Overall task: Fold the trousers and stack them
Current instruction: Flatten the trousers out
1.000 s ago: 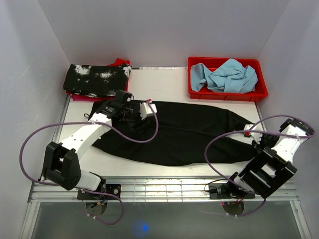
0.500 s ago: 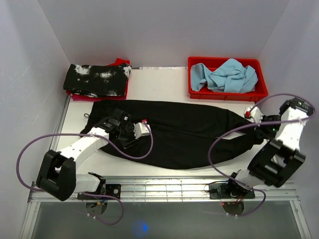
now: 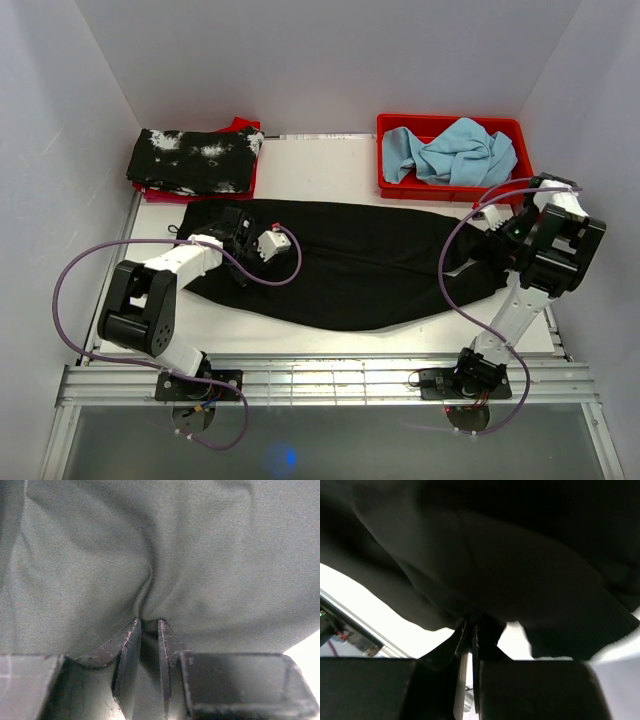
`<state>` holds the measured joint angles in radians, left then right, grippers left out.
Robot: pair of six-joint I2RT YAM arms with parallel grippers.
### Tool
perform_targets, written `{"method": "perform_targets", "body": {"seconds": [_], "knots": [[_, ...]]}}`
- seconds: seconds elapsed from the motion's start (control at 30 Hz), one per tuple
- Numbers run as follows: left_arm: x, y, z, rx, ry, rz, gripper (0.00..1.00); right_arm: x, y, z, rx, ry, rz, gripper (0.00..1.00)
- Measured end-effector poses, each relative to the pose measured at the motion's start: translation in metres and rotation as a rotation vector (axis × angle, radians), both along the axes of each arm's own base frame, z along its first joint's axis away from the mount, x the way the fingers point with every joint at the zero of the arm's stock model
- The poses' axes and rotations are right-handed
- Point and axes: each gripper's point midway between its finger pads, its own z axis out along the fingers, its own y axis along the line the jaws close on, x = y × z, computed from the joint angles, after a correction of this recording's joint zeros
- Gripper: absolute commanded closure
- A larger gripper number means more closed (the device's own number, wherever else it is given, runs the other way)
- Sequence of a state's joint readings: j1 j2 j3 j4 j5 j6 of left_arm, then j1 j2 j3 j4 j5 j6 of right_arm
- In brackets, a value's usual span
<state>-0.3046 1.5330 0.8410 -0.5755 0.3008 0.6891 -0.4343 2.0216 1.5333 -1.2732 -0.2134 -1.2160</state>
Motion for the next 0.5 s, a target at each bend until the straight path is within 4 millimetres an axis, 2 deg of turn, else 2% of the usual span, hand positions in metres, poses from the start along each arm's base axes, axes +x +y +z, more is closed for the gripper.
{"method": "perform_targets", "body": {"seconds": [0.13,0.27,0.3,0.5], "knots": [[-0.001,0.002,0.0,0.01,0.004,-0.005,0.7,-0.014,0.013,-0.008,-0.017,0.076,0.022,0.91],[-0.004,0.003,-0.001,0.015,0.015,-0.012,0.7,-0.034,0.015,-0.012,-0.026,0.132,0.027,0.89],[-0.005,0.003,-0.001,0.015,0.018,-0.014,0.7,-0.037,0.014,-0.009,-0.031,0.13,0.024,0.92],[-0.011,0.0,0.003,-0.013,0.039,-0.013,0.71,-0.04,0.021,0.025,-0.033,-0.008,0.011,0.92]]}}
